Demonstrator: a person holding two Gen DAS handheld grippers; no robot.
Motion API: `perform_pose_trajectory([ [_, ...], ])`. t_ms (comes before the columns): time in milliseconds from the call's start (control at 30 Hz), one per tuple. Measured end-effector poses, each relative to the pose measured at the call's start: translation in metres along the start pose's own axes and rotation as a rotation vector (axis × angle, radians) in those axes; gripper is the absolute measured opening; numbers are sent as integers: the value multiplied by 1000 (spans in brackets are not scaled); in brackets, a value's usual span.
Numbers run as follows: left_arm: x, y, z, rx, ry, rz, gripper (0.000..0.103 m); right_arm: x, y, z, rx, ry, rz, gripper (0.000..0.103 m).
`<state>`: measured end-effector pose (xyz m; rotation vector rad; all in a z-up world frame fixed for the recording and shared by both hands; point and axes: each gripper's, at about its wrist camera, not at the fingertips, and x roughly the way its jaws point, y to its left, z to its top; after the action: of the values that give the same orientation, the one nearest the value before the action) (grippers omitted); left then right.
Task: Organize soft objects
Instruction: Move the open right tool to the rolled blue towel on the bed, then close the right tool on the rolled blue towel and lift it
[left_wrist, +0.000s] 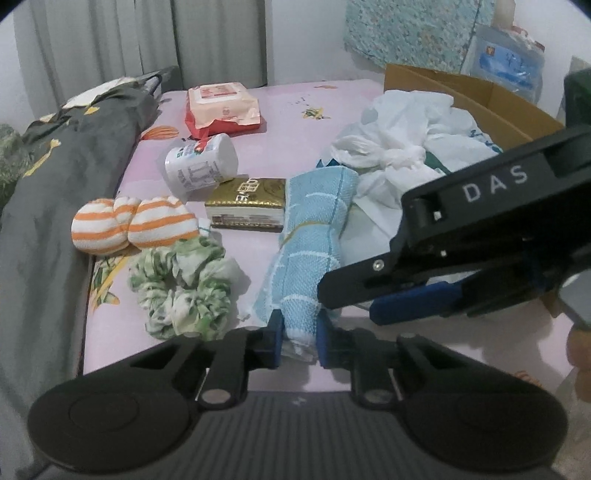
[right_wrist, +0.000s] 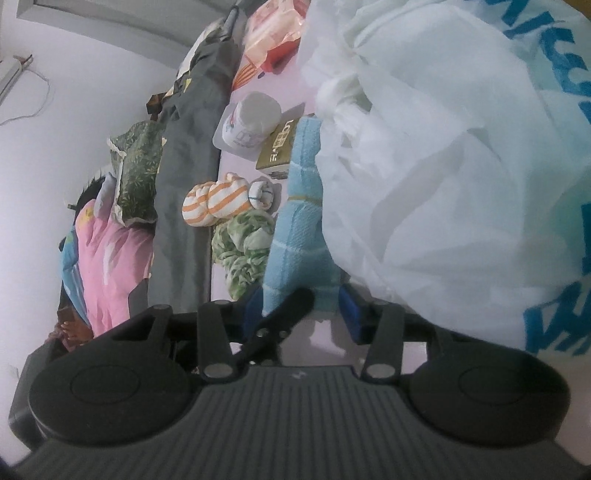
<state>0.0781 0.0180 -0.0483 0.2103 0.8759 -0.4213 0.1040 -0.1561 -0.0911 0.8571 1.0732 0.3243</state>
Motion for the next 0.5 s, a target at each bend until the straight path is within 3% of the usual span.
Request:
perform_pose_trajectory([
  [167,-12,-2,-8,-39,18,-65,16,-1,-4,-1,31,4,-9,56],
  [367,-33,-7,-23,-63,52,-178,17,0,-7,-7,35,17,-18,59],
  [433,-38,-9,-27,-49,60,-197,21,1,-8,-10,24,24,-20,59],
  [500,-43,-9,-27,-41,56,-192,34,4,-7,-12,8,29,-20,56],
])
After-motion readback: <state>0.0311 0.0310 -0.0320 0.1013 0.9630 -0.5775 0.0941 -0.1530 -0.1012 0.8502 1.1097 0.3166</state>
